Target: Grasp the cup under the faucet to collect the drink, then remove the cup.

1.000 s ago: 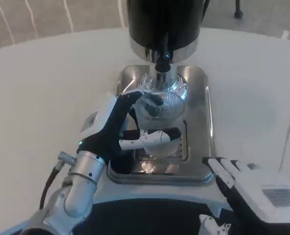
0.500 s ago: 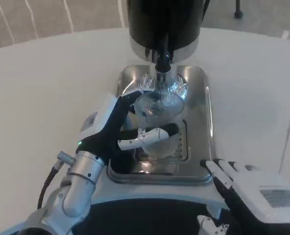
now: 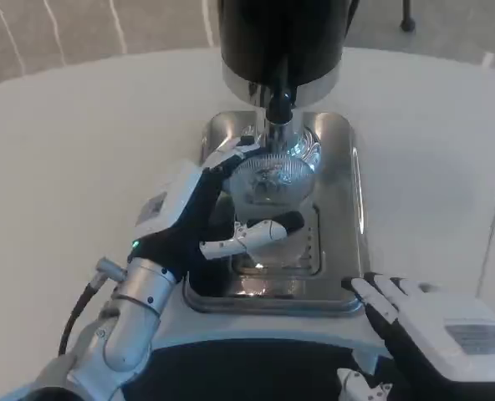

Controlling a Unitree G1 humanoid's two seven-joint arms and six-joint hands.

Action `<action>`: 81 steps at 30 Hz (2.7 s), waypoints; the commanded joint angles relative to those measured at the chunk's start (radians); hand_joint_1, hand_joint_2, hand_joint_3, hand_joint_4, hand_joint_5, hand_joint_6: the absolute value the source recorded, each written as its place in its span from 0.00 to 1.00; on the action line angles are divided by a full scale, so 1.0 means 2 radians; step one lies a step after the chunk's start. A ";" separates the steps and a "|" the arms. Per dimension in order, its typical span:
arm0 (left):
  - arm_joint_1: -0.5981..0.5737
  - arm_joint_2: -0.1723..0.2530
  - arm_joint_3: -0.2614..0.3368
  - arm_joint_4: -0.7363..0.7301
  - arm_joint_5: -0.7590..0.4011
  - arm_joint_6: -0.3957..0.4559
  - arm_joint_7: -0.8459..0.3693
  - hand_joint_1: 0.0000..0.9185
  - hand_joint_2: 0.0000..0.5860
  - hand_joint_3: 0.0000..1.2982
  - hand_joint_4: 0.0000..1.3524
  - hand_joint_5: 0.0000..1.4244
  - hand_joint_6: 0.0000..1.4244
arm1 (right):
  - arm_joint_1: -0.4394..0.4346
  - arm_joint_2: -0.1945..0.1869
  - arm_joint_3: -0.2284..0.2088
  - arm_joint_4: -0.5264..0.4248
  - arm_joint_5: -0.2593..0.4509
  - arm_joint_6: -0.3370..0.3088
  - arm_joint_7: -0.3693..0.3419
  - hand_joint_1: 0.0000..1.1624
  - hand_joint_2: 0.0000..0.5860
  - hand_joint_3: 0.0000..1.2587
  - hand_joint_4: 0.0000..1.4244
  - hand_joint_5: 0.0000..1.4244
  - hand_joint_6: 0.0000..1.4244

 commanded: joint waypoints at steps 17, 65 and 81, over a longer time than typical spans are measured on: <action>-0.003 0.015 -0.008 -0.027 0.014 0.041 -0.008 0.22 0.07 0.01 0.00 0.00 0.01 | 0.006 0.000 0.003 0.011 0.008 0.004 -0.013 0.13 0.83 0.05 0.00 0.00 0.00; 0.110 0.091 0.063 -0.134 -0.050 -0.034 -0.051 0.14 0.10 0.03 0.00 0.07 0.06 | -0.036 -0.010 -0.009 0.014 0.046 0.016 -0.040 0.14 0.86 0.04 0.00 0.00 0.00; 0.152 0.098 0.081 -0.176 -0.055 -0.022 -0.069 0.13 0.11 0.04 0.03 0.10 0.08 | -0.059 0.001 -0.002 0.018 0.052 0.026 -0.054 0.16 0.87 0.04 0.00 0.00 0.00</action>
